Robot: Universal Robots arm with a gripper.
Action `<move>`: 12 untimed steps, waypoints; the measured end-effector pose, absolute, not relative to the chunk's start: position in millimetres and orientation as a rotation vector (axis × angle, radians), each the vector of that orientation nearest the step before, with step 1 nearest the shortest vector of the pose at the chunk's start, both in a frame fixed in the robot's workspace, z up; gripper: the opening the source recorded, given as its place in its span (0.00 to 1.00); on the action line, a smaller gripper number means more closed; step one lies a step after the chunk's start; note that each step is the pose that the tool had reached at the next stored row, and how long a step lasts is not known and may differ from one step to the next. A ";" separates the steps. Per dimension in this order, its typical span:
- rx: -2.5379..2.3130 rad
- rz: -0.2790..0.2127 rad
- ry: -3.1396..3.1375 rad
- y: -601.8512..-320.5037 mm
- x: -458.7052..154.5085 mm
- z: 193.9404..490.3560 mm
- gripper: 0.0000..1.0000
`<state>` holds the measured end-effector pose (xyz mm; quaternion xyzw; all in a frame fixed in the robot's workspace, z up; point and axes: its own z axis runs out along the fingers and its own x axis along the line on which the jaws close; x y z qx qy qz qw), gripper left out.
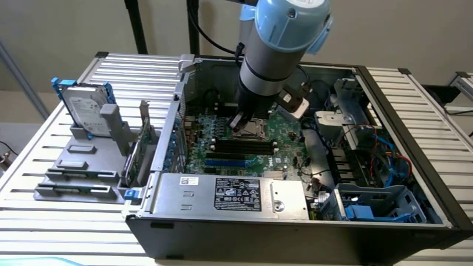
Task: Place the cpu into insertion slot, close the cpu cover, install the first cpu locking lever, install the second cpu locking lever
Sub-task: 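Install the second cpu locking lever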
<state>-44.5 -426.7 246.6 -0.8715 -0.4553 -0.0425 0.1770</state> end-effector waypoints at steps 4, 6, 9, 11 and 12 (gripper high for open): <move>-2.468 -0.121 -1.286 -427.3 -50.6 246.2 0.11; -2.470 -0.120 -1.284 -427.4 -53.7 245.0 0.11; -2.471 -0.120 -1.284 -427.4 -55.3 242.4 0.11; -2.471 -0.120 -1.284 -427.4 -55.3 240.5 0.11; -2.471 -0.120 -1.284 -427.4 -55.5 239.4 0.11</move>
